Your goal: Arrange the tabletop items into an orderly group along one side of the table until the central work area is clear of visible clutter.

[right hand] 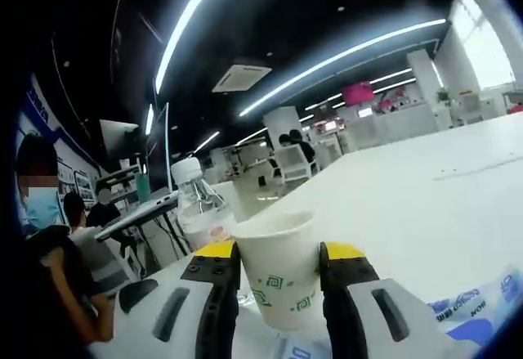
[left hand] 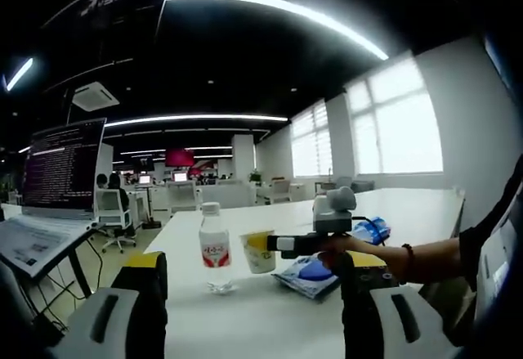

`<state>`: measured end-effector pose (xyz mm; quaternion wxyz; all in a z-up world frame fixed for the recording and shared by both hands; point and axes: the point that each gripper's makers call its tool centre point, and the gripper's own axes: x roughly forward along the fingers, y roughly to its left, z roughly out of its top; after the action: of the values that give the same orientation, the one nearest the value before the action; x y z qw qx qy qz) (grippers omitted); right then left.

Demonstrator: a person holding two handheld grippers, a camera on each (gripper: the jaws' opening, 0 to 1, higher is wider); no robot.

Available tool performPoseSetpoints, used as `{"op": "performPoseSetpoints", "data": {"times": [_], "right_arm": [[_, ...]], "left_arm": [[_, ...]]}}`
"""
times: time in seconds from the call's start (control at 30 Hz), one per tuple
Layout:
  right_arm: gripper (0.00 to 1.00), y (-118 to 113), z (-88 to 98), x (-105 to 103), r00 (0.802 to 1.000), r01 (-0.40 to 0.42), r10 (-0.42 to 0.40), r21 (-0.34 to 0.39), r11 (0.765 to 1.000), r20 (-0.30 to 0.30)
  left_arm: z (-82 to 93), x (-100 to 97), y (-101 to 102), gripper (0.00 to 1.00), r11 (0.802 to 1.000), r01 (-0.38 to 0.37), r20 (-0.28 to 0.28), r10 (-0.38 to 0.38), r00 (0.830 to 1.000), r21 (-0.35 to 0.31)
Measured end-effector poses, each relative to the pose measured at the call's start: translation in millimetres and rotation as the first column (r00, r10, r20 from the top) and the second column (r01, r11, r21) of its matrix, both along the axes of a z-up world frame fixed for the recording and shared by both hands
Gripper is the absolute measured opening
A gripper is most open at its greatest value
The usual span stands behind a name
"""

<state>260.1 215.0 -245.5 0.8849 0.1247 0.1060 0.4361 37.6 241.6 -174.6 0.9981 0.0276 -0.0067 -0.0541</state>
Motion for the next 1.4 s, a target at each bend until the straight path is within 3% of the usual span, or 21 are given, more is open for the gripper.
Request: {"op": "performPoseSetpoints", "data": {"times": [0.4,1.2,1.4], "right_arm": [[0.36,4,-3.4,-4,0.999,-0.007,0.007,-0.013,1.000,0.042],[0.35,9,-23.2,-4,1.000,-0.001,0.002,-0.025,1.000,0.022],[0.36,8,-24.8,-10,0.998,0.007,-0.004,-0.066,0.998,0.058]], "left_arm": [[-3.5,1.5,-1,0.87,1.000,0.007,-0.013,-0.007,1.000,0.007],[-16.3,5.3,0,0.87,1.000,0.030,-0.042,-0.030,0.999,-0.002],[-17.2,4.7,2,0.87,1.000,0.026,-0.043,-0.027,0.999,-0.007]]}}
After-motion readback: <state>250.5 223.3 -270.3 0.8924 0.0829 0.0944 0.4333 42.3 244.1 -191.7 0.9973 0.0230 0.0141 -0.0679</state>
